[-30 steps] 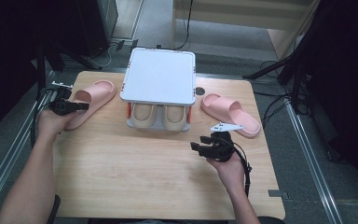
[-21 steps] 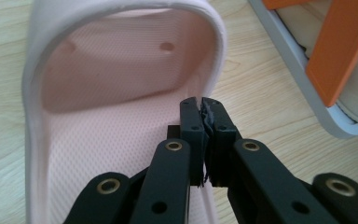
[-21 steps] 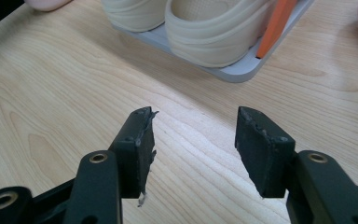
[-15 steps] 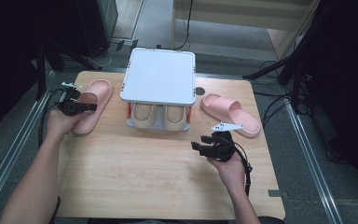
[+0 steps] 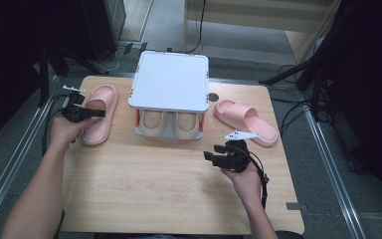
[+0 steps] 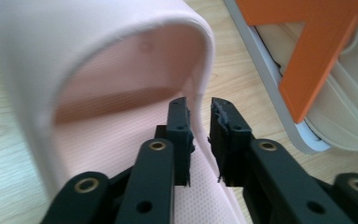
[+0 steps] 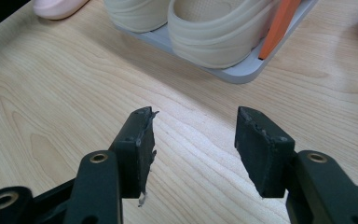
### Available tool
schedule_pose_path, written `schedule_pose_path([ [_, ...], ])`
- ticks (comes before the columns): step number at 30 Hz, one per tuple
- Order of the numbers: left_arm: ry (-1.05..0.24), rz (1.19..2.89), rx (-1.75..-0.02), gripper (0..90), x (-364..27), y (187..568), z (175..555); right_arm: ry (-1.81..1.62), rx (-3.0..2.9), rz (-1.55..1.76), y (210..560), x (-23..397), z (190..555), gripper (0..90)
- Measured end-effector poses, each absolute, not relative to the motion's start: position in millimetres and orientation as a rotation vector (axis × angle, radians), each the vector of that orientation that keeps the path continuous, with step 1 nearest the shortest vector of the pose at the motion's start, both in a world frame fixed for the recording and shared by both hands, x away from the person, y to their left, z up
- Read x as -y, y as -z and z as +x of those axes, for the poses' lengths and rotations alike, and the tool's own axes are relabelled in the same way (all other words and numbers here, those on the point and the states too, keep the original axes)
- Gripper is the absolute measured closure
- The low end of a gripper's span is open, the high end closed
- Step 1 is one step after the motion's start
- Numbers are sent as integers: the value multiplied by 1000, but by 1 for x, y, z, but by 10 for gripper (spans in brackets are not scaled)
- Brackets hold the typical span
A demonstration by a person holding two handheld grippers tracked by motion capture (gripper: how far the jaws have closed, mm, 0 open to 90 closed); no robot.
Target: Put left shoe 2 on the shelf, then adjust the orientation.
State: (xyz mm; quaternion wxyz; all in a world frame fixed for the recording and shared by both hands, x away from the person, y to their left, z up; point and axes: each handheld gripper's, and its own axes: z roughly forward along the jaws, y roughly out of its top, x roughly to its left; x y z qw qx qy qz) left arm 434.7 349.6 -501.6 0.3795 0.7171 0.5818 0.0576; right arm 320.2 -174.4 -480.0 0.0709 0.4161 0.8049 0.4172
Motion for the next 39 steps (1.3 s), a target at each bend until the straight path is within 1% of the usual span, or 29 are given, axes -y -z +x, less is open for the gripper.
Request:
schedule_pose_path([
  [6, -158, 1802, -1495, 687, -355, 489, 431, -1257, -2430, 1239, 479, 172, 321, 480],
  [12, -203, 1798, -1508, 601, -364, 478, 420, -1266, -2448, 1217, 480, 166, 326, 480],
  [15, -222, 1800, -1516, 579, -369, 476, 415, -1261, -2466, 1205, 480, 161, 328, 479],
  [24, -248, 1786, -1552, 526, -383, 476, 405, -1295, -2498, 1190, 480, 153, 334, 479],
  [36, -265, 1765, -1603, 486, -400, 486, 400, -1306, -2521, 1169, 481, 145, 337, 480],
  [39, -298, 1781, -1601, 491, -401, 491, 403, -1295, -2523, 1169, 481, 146, 337, 480],
])
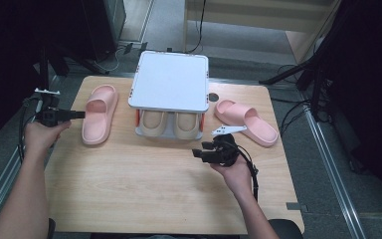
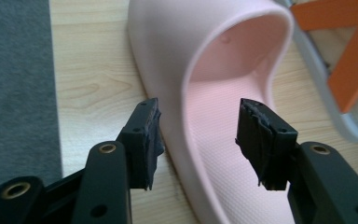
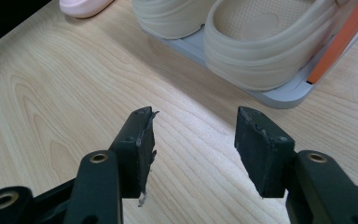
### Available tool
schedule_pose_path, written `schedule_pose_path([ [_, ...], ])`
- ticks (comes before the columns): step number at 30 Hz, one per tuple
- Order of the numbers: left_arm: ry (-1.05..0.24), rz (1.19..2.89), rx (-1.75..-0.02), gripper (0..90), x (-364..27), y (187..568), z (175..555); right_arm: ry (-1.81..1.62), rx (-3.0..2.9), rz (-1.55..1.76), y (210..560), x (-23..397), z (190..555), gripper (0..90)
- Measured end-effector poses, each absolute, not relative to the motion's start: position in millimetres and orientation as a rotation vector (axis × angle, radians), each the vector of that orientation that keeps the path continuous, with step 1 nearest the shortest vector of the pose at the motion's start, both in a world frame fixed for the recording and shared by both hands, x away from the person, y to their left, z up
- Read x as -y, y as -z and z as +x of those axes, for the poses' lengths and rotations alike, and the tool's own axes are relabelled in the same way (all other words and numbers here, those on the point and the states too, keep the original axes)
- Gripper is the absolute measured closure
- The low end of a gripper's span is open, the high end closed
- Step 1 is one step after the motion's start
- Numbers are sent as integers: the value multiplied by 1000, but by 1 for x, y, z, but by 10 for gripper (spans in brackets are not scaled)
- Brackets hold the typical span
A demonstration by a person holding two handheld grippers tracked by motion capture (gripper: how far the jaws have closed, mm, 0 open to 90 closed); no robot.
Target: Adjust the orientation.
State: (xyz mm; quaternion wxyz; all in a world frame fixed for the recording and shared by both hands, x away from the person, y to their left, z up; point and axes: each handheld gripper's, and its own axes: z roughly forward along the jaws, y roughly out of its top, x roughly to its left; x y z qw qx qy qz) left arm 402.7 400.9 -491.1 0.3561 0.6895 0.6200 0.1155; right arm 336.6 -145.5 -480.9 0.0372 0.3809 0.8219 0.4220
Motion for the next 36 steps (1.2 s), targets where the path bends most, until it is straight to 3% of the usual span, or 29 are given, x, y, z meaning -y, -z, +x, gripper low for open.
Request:
schedule_pose_path([
  [19, -344, 1765, -1678, 501, -391, 516, 437, -1266, -2445, 1262, 483, 171, 319, 481],
  [27, -402, 1749, -1679, 671, -388, 519, 443, -1257, -2415, 1299, 484, 180, 313, 481],
  [36, -427, 1779, -1714, 765, -384, 514, 442, -1243, -2427, 1287, 484, 176, 314, 481],
])
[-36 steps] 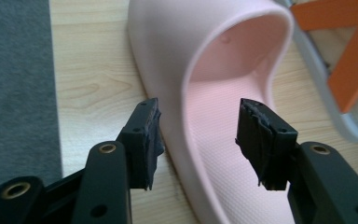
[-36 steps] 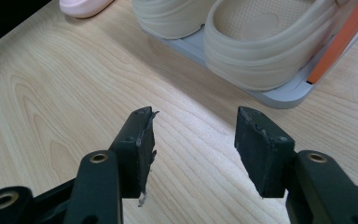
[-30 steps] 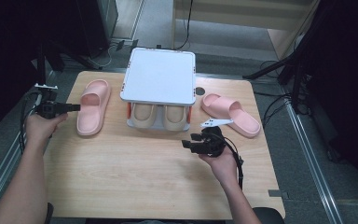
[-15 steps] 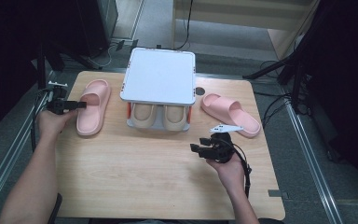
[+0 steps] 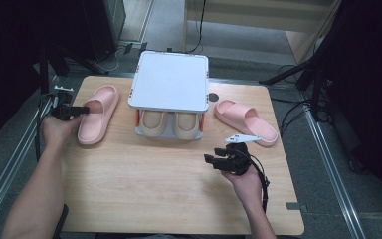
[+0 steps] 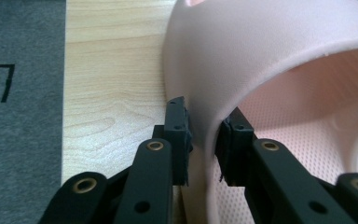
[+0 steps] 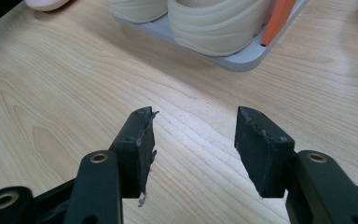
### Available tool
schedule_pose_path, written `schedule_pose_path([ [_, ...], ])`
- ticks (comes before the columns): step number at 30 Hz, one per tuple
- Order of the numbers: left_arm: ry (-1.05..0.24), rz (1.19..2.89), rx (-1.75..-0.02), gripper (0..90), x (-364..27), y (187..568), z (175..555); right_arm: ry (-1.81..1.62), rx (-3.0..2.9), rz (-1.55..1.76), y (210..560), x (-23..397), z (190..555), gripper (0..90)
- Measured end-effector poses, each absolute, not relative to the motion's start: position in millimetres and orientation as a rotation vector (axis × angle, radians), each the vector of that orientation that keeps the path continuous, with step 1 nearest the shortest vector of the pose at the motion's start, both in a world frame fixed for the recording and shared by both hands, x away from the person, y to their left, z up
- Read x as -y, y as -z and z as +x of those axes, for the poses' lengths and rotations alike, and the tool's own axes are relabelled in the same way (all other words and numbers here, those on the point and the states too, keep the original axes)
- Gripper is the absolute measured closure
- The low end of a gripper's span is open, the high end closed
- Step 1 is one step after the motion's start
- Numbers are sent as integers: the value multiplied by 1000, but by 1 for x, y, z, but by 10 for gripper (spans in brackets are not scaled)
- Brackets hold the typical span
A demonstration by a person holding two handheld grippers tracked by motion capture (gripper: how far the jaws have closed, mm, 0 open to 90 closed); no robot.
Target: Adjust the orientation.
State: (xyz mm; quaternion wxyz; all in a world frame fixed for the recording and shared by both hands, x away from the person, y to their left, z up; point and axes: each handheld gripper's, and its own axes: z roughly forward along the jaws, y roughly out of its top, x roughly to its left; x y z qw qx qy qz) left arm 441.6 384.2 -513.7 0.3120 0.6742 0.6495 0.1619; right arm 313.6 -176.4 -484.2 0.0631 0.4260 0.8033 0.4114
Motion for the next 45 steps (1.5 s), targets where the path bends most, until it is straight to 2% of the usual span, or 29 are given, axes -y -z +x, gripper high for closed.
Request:
schedule_pose_path([
  [7, -407, 1784, -1721, 792, -382, 511, 441, -1245, -2429, 1284, 484, 176, 314, 481],
  [13, -341, 1796, -1716, 817, -376, 507, 438, -1258, -2431, 1277, 483, 174, 316, 481],
  [17, -285, 1777, -1729, 821, -369, 505, 438, -1266, -2443, 1265, 483, 171, 317, 481],
  [26, -244, 1747, -1746, 820, -360, 489, 438, -1311, -2457, 1247, 482, 166, 321, 481],
  [35, -283, 1777, -1792, 819, -357, 468, 442, -1316, -2480, 1221, 482, 159, 324, 481],
  [45, -350, 1779, -1773, 817, -342, 416, 451, -1325, -2507, 1199, 481, 151, 328, 480],
])
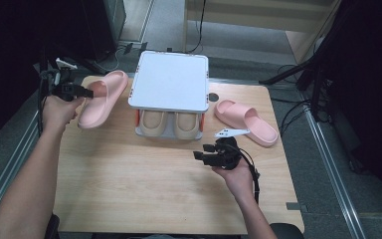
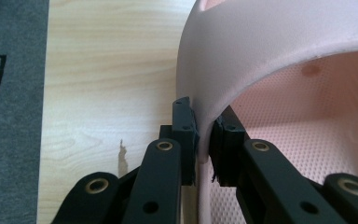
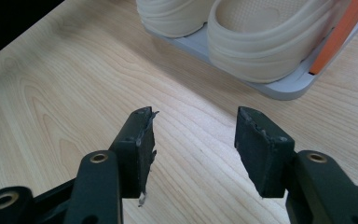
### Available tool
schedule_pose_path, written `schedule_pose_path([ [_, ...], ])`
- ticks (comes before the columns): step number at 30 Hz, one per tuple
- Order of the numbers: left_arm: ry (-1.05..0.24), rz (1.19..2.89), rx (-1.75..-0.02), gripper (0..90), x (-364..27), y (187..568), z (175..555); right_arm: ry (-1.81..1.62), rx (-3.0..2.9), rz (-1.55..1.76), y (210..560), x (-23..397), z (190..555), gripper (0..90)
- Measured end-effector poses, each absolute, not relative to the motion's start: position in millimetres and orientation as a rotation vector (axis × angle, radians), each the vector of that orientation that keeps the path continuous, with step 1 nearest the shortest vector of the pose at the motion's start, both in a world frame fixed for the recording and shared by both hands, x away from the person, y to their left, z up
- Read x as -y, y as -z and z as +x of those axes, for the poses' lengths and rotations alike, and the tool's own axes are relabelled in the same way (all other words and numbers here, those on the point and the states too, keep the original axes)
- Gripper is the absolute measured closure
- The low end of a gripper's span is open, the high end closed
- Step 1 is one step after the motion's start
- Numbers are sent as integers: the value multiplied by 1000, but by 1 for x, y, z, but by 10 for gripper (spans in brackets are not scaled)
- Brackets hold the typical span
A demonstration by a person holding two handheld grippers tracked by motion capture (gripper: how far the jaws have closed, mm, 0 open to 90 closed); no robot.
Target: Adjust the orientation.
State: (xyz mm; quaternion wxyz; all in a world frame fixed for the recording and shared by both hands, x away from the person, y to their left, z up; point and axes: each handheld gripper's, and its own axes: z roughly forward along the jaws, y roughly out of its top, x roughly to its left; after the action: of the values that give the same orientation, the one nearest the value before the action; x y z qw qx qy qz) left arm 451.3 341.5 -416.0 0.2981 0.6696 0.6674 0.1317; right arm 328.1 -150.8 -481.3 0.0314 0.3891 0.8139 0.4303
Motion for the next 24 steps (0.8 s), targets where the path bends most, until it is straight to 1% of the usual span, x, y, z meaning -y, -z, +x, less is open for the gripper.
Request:
schedule_pose_path([
  [4, -366, 1795, -1765, 815, -335, 403, 455, -1340, -2510, 1191, 481, 149, 329, 481],
  [6, -386, 1805, -1753, 816, -327, 389, 459, -1351, -2521, 1186, 482, 147, 329, 481],
  [8, -383, 1806, -1751, 816, -326, 386, 460, -1355, -2526, 1185, 482, 146, 329, 481],
  [11, -392, 1797, -1757, 816, -321, 369, 465, -1369, -2536, 1171, 482, 143, 330, 481],
  [12, -392, 1797, -1757, 816, -321, 369, 465, -1369, -2536, 1171, 482, 143, 330, 481],
  [16, -414, 1790, -1724, 814, -309, 342, 472, -1371, -2548, 1161, 482, 142, 331, 480],
  [21, -451, 1822, -1694, 811, -294, 326, 481, -1370, -2554, 1162, 482, 141, 331, 481],
  [24, -435, 1818, -1682, 811, -288, 321, 485, -1372, -2554, 1162, 481, 142, 331, 481],
])
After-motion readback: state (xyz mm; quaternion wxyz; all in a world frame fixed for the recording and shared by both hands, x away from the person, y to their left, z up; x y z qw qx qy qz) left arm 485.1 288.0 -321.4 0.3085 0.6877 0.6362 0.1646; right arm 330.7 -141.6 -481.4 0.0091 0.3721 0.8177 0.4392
